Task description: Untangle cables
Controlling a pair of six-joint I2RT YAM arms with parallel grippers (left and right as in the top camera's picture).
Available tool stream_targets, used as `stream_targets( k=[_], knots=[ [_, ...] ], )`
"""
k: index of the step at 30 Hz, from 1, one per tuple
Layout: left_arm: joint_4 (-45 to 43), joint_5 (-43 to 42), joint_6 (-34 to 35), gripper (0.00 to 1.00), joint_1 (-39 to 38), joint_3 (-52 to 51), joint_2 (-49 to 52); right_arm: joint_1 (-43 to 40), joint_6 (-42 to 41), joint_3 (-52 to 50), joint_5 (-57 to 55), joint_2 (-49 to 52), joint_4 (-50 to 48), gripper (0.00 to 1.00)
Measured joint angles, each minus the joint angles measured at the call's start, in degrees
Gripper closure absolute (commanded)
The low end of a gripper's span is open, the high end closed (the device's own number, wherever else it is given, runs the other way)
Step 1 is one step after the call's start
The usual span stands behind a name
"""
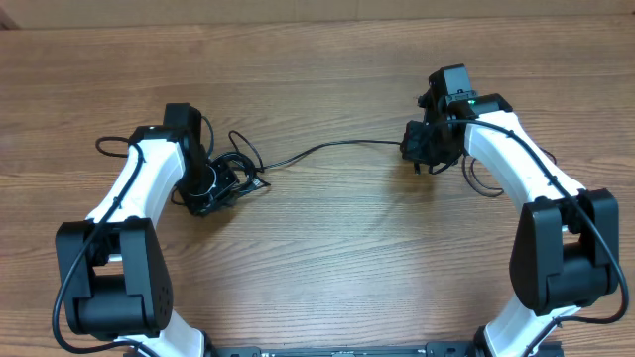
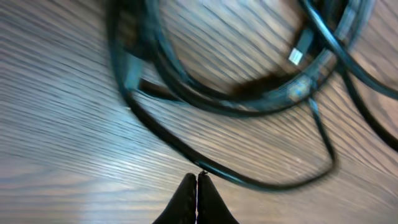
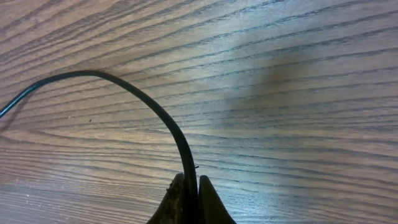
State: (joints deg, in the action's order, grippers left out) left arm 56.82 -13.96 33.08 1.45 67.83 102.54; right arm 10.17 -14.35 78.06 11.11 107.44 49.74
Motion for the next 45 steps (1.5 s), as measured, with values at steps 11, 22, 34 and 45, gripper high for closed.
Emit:
stream_targets(
  k=[11, 22, 34, 45],
  knots=[
    [5.77, 24.39, 1.51, 0.85, 0.46, -0.02, 0.00, -0.02, -0.35, 0.00, -2.40, 0.00, -0.87, 0.62],
    [-2.67, 9.86, -4.15, 0.56, 0.50, -0.04, 0.00, 1.25, -0.70, 0.00, 15.93, 0.00, -8.22, 0.00],
    [-8.57, 1.84, -4.35, 0.61, -3.10, -0.11, 0.00, 10.56, -0.66, -0.02, 13.42, 0.00, -11.47, 0.00],
    [-18.73, -2.73, -1.57, 0.76, -12.96, -0.09, 0.00, 14.34, -0.61, -1.05, 6.54, 0.00, -14.23, 0.00]
  ],
)
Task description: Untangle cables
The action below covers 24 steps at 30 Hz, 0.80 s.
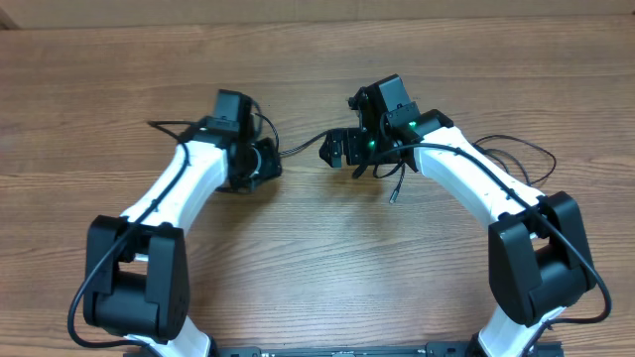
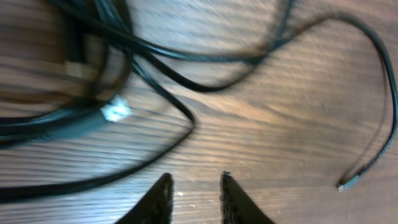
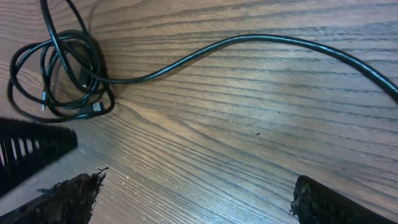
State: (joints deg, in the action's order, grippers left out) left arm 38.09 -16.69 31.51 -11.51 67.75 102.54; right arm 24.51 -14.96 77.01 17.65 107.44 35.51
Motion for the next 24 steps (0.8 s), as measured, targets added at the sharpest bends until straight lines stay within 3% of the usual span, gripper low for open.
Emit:
stream_targets(
  k=[5, 10, 12, 17, 24],
  knots=[
    [7.23, -0.15, -0.22, 0.64, -0.17, 3.63, 0.00, 0.00, 0.00, 0.00, -0.57, 0.00, 0.00, 0.00],
    [21.84, 6.51, -0.37, 0.59, 3.19, 17.38, 0.00, 0.00, -0.02, -0.11, -0.79, 0.00, -0.17, 0.00],
    [25.33, 10.86, -0.35, 0.60, 5.03, 21.77, -0.20, 0.00, -0.04, -0.15, -0.61, 0.00, -0.79, 0.00],
    [25.31, 18.16, -0.39, 0.66, 8.59, 21.92, -0.20, 0.00, 0.02, -0.31, 1.92, 0.00, -6.75, 0.00],
    [24.52, 14.51, -0.52, 0.78, 8.63, 16.85, 6.05, 0.07, -0.04, -0.31, 3.32, 0.00, -6.95, 0.00]
  ],
)
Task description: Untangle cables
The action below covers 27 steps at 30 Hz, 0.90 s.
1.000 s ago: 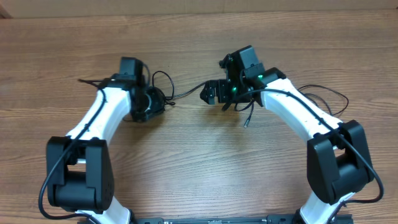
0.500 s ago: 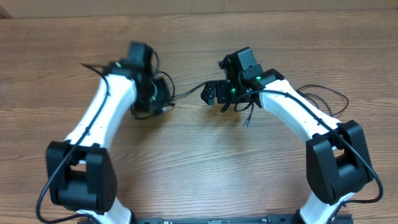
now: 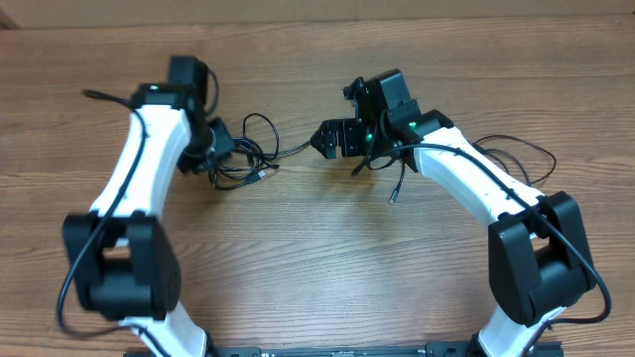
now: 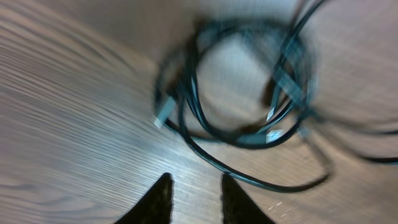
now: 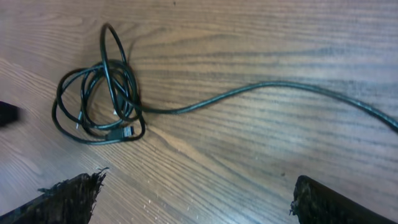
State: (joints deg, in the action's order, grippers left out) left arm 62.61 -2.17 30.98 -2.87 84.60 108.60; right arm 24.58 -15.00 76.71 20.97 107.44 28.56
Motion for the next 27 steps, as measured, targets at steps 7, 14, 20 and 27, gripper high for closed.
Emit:
stream_targets(
  k=[7, 14, 20, 27],
  knots=[
    [1.70, -17.66, -2.95, 0.96, -2.99, -3.93, 12.48, 1.42, -0.02, -0.02, 0.26, 0.00, 2.86, 0.00],
    [0.04, -29.03, -7.67, 0.96, -10.58, -3.28, 13.84, 4.63, 0.00, -0.02, 0.52, 0.00, 4.57, 0.00],
    [6.93, -21.86, -8.61, 0.96, -14.03, 4.09, 13.22, 4.22, -0.26, 0.00, -0.98, -0.28, 4.48, 0.00],
    [12.07, -11.96, -6.95, 0.91, -13.40, 19.91, 4.66, 5.70, -0.59, -0.09, 1.62, -0.22, 0.76, 0.00]
  ],
)
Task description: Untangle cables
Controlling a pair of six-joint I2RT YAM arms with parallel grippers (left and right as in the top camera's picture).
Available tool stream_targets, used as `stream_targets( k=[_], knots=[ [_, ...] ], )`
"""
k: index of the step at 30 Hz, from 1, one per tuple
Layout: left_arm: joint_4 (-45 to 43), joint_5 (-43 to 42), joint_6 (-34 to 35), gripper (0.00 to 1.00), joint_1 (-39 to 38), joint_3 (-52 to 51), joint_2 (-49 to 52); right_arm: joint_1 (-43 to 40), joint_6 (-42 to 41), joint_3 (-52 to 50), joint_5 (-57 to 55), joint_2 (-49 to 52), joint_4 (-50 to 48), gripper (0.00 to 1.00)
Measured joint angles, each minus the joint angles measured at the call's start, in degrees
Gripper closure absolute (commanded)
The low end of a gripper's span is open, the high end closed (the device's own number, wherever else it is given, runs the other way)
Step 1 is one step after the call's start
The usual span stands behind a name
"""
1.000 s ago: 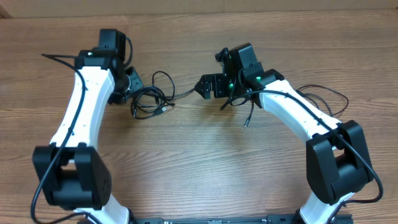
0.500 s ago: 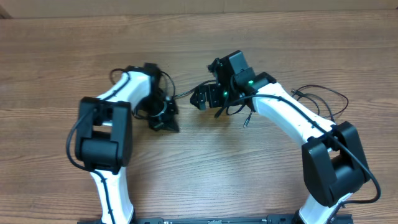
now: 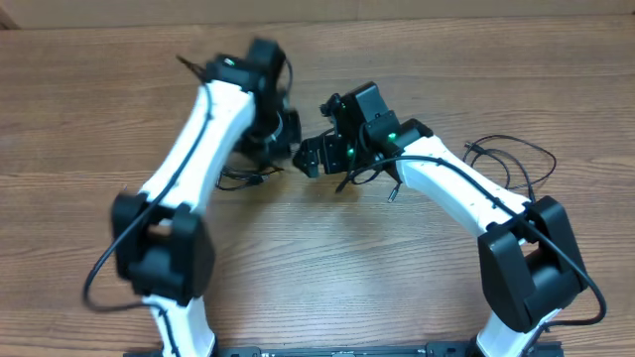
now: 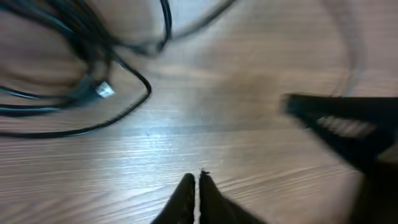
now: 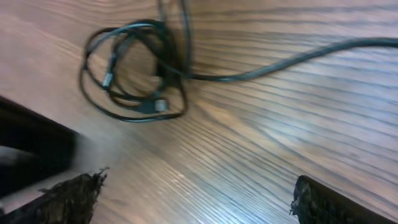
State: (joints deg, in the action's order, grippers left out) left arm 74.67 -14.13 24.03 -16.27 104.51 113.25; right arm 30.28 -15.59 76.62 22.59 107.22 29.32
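A coil of thin black cable (image 3: 243,178) lies left of centre, partly hidden under my left arm. In the left wrist view the coil (image 4: 74,81) sits at the upper left with a silver plug (image 4: 104,91). My left gripper (image 4: 196,182) is shut with nothing between its fingers, over bare wood to the right of the coil, and appears in the overhead view as left gripper (image 3: 278,134). My right gripper (image 3: 313,157) stands wide open just beside it. In its own view the right gripper (image 5: 199,190) faces the coil (image 5: 134,74), from which a strand (image 5: 280,65) runs off to the right.
A second loose black cable (image 3: 506,159) lies at the right, near my right arm's elbow. A cable end (image 3: 392,193) rests just below the right forearm. The two grippers are close together. The table is wood all round.
My left gripper was open over the coil at the left. It is now shut and further right, beside the right gripper. The right gripper is still open and slightly lower left.
At first the grippers were far apart and shut, the right on a cable stretched from the coil by the left. Then both were open near the middle, the cable slack. The left stood open over the coil, and now it is shut beside the open right.
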Motion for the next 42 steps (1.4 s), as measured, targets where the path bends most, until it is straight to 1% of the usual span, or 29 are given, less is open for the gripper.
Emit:
stream_targets(
  k=[3, 7, 9, 11, 17, 20, 22, 27, 31, 34, 38, 42],
  knots=[
    [0.59, 3.85, 0.85, 0.93, 3.02, 2.67, -3.48, 0.55, -1.38, -0.04, 0.79, 0.00, -2.64, 0.00],
    [-1.03, 11.10, 1.95, 0.95, 8.11, 2.25, -3.15, 1.01, -2.89, -0.04, 0.94, 0.00, -4.50, 0.00],
    [-3.28, 14.29, 2.45, 0.96, 10.62, 0.59, -1.07, 1.62, -3.45, -0.04, 0.52, 0.00, -4.42, 0.00],
    [-5.27, 16.04, 2.62, 0.96, 11.41, -1.57, 1.75, 2.58, -3.82, -0.04, -0.50, 0.00, -4.04, 0.00],
    [-5.44, 16.55, 2.60, 0.96, 10.99, -5.77, 12.44, 4.07, -3.91, -0.09, -5.07, 0.00, 0.76, 0.00],
    [-2.84, 13.53, 1.49, 0.95, 11.02, -5.88, 16.85, 4.09, -4.00, -0.35, -8.61, 0.00, 3.04, 0.00],
    [-1.22, 8.90, 0.44, 0.96, 11.02, -5.86, 17.22, 3.91, -4.33, -0.72, -10.29, 0.00, 4.07, 0.00],
    [-0.15, -5.38, -3.02, 0.96, 9.44, -6.10, 18.43, 1.75, -7.10, -2.27, -12.52, 0.00, 5.92, 0.00],
    [-1.16, -17.59, -6.82, 0.95, 5.35, -6.56, 19.32, -1.77, -8.68, -2.91, -12.81, 0.00, 7.96, 0.00],
    [-1.84, -24.28, -8.22, 0.96, 2.34, -6.54, 19.41, -4.57, -9.22, -2.93, -12.94, 0.00, 9.35, 0.00],
    [-1.84, -28.83, -9.11, 0.96, 0.61, -4.07, 19.41, -8.02, -9.57, -2.93, -11.39, 0.00, 10.67, 0.00],
    [-1.18, -28.00, -9.03, 0.94, 1.55, 0.46, 18.86, -10.03, -9.62, -2.93, -6.99, 0.00, 10.25, 0.00]
  ],
)
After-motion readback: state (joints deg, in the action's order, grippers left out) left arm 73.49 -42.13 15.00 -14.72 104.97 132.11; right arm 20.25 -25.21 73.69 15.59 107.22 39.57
